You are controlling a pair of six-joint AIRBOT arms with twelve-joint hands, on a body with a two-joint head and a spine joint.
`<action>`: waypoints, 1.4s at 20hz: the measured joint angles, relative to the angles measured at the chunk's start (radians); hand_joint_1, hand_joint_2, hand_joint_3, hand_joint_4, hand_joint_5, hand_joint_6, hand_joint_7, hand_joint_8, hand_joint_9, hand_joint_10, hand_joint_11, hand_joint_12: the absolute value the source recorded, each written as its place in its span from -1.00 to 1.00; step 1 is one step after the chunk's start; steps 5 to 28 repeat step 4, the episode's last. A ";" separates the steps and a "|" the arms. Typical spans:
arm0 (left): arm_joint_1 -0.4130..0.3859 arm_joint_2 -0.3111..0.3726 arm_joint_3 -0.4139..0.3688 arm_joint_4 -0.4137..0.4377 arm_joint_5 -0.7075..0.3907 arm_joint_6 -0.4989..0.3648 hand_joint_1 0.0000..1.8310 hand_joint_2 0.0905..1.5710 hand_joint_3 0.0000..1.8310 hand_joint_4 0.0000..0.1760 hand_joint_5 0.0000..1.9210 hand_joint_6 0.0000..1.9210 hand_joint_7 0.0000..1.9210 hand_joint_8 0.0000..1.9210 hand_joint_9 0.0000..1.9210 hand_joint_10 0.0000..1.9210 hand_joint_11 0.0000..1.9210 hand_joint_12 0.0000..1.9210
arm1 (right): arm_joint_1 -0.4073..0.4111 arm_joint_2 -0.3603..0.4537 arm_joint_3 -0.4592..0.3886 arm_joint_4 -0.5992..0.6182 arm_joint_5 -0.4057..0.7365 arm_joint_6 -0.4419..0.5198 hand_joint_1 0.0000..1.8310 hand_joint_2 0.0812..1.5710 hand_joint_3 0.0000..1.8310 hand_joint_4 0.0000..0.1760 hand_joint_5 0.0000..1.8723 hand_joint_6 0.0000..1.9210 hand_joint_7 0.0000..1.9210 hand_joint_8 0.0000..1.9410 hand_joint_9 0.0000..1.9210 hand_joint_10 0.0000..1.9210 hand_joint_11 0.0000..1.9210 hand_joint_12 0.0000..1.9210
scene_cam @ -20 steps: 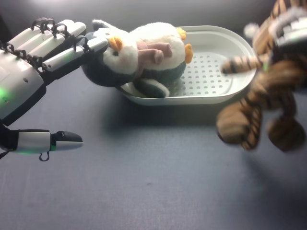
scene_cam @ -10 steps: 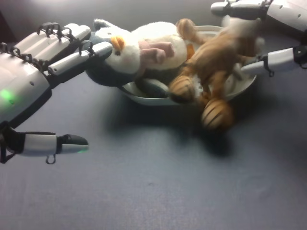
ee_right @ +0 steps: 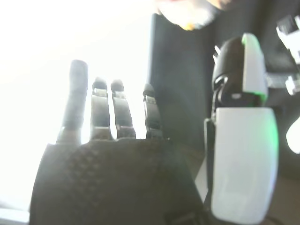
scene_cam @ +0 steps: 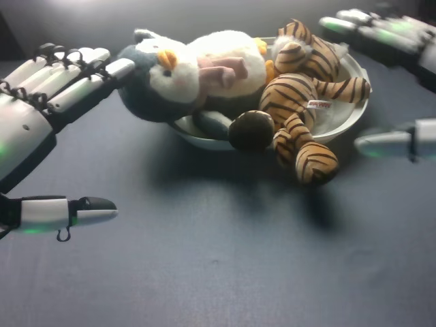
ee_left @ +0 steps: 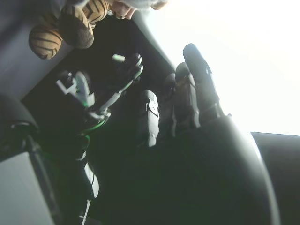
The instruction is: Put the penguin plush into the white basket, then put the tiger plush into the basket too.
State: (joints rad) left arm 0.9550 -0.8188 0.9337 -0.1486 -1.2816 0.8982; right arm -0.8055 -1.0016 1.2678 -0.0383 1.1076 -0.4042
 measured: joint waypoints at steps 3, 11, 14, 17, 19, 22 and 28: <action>0.050 0.001 -0.024 -0.015 -0.103 -0.018 -0.06 0.07 -1.00 1.00 -1.00 -1.00 -1.00 -1.00 -1.00 -1.00 -1.00 -0.91 | -0.183 0.044 -0.068 0.122 0.226 0.038 -0.07 0.20 -1.00 1.00 -0.95 -0.99 -0.96 -1.00 -0.95 -0.99 -0.96 -0.98; 0.067 0.001 -0.031 -0.021 -0.125 -0.018 -0.14 0.01 -0.99 0.44 -1.00 -1.00 -0.99 -1.00 -0.97 -0.99 -1.00 -0.78 | -0.227 0.045 -0.082 0.156 0.288 0.046 -0.13 0.21 -1.00 0.83 -0.93 -1.00 -0.86 -0.99 -0.83 -0.98 -0.84 -0.94; 0.067 0.001 -0.031 -0.021 -0.125 -0.018 -0.14 0.01 -0.99 0.44 -1.00 -1.00 -0.99 -1.00 -0.97 -0.99 -1.00 -0.78 | -0.227 0.045 -0.082 0.156 0.288 0.046 -0.13 0.21 -1.00 0.83 -0.93 -1.00 -0.86 -0.99 -0.83 -0.98 -0.84 -0.94; 0.067 0.001 -0.031 -0.021 -0.125 -0.018 -0.14 0.01 -0.99 0.44 -1.00 -1.00 -0.99 -1.00 -0.97 -0.99 -1.00 -0.78 | -0.227 0.045 -0.082 0.156 0.288 0.046 -0.13 0.21 -1.00 0.83 -0.93 -1.00 -0.86 -0.99 -0.83 -0.98 -0.84 -0.94; 0.067 0.001 -0.031 -0.021 -0.125 -0.018 -0.14 0.01 -0.99 0.44 -1.00 -1.00 -0.99 -1.00 -0.97 -0.99 -1.00 -0.78 | -0.227 0.045 -0.082 0.156 0.288 0.046 -0.13 0.21 -1.00 0.83 -0.93 -1.00 -0.86 -0.99 -0.83 -0.98 -0.84 -0.94; 0.067 0.001 -0.031 -0.021 -0.125 -0.018 -0.14 0.01 -0.99 0.44 -1.00 -1.00 -0.99 -1.00 -0.97 -0.99 -1.00 -0.78 | -0.227 0.045 -0.082 0.156 0.288 0.046 -0.13 0.21 -1.00 0.83 -0.93 -1.00 -0.86 -0.99 -0.83 -0.98 -0.84 -0.94; 0.067 0.001 -0.031 -0.021 -0.125 -0.018 -0.14 0.01 -0.99 0.44 -1.00 -1.00 -0.99 -1.00 -0.97 -0.99 -1.00 -0.78 | -0.227 0.045 -0.082 0.156 0.288 0.046 -0.13 0.21 -1.00 0.83 -0.93 -1.00 -0.86 -0.99 -0.83 -0.98 -0.84 -0.94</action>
